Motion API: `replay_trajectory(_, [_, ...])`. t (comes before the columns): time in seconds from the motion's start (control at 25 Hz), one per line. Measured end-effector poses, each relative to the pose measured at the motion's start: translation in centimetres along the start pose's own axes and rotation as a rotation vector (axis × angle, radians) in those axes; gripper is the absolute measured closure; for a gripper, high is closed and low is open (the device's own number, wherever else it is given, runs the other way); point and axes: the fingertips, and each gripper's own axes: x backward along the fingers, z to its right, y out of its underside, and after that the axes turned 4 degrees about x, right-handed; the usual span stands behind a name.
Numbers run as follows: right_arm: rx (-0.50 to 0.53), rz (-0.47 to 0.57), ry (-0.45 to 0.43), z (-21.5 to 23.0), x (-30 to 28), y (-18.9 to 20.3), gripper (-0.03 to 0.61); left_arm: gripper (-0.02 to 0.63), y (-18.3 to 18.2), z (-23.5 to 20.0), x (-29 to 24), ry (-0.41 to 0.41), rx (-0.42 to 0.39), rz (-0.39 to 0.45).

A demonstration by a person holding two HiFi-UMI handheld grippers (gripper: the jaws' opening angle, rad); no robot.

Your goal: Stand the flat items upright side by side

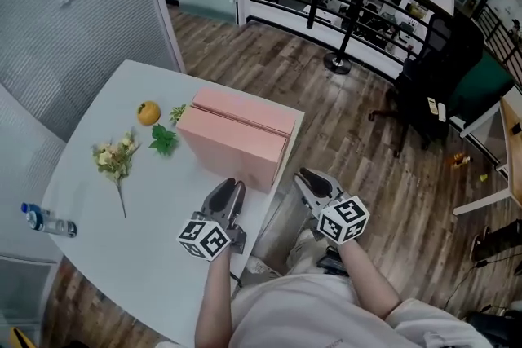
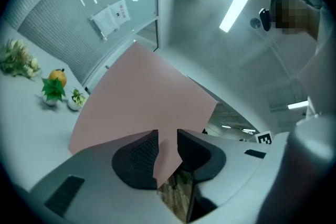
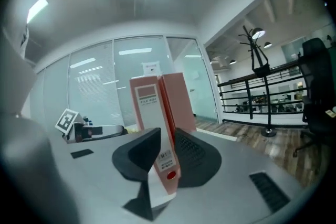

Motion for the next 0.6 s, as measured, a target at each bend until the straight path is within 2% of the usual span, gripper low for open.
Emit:
replay_trajectory(0.12, [-0.014, 0.026, 0.029, 0.0, 0.8, -1.5, 0.531, 0.554, -1.4, 1.0, 0.1, -0.025, -0.056, 0.035])
replay_trajectory(0.28, [-0.02, 0.058, 0.034, 0.1, 2.7, -3.0, 0.56, 0.594, -3.4, 3.7, 0.5, -0.042, -0.108, 0.087])
replay_trajectory(0.44, [0.049, 0.034, 0.077, 0.3, 5.3, -4.1, 0.561, 0.603, -3.6, 7.4, 0.5, -0.084, -0.224, 0.043])
replay_trajectory(0.6, [0.094, 0.055, 0.111, 0.0, 8.5, -4.9, 0.561, 0.606, -2.5, 10.5, 1.1, -0.123, -0.296, 0.011])
